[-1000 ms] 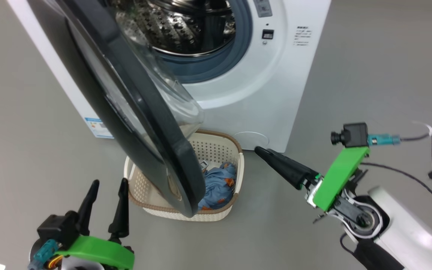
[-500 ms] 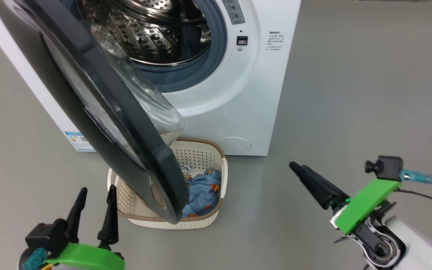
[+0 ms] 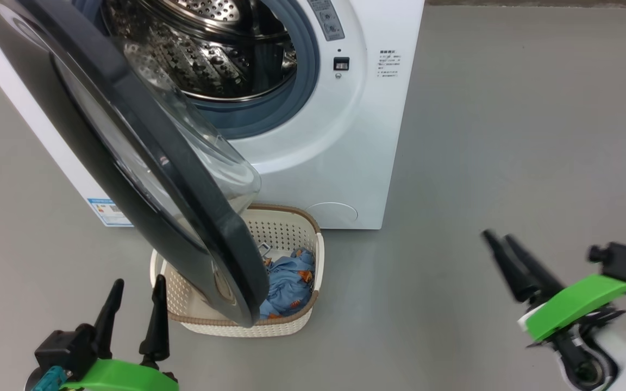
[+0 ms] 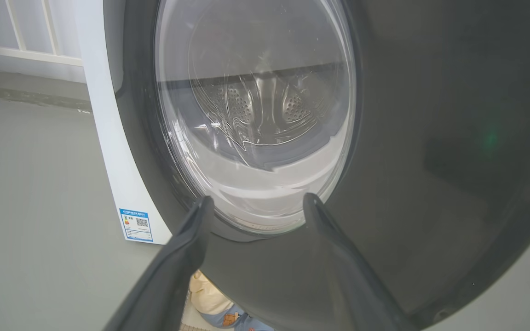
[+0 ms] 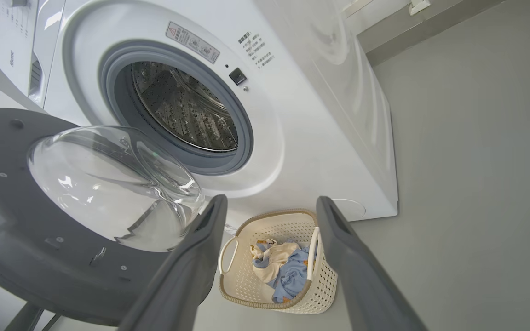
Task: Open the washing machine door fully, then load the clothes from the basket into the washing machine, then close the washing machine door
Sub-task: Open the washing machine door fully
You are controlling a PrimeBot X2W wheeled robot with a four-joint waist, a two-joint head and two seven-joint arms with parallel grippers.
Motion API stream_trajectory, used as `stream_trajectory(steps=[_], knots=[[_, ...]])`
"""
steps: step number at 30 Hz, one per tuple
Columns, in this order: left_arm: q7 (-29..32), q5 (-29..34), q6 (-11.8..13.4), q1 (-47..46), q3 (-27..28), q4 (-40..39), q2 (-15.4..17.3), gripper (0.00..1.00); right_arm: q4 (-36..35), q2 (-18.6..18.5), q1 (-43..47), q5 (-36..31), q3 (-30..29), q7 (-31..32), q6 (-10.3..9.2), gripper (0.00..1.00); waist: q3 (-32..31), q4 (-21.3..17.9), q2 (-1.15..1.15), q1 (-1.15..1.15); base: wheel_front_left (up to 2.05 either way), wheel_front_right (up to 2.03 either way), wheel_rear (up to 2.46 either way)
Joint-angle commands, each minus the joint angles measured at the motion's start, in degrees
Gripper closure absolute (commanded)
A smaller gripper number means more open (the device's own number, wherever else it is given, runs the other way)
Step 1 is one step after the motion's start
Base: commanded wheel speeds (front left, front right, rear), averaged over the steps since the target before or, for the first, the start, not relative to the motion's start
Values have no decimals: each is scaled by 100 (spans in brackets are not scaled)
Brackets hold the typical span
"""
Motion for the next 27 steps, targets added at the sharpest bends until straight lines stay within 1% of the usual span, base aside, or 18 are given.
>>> stream_trajectory(steps=[1,5,8,15,22,27], knots=[[-37,66,-14,-43,205,-135,110,0,-53,-53,140,-224,-258,-70,9,0,-7,2,0,0,0,0,0],[-37,64,-14,-23,209,-133,102,0,-12,167,411,-1081,-1071,-73,9,0,-32,24,0,0,0,0,0],[-37,65,-14,-13,200,-130,98,0,-91,347,642,-1681,-1573,-74,9,0,-50,47,0,0,0,0,0],[-37,60,-14,16,206,-124,102,0,-348,739,1019,-2922,-2476,-75,9,0,-77,75,0,0,0,0,0],[-37,61,-14,-14,198,-119,107,0,-511,1000,1201,-3826,-2945,-75,9,0,-64,104,0,0,0,0,0],[-37,67,-14,-25,197,-113,108,0,-470,1115,1322,-4291,-3020,-75,9,0,-59,134,0,0,0,0,0]])
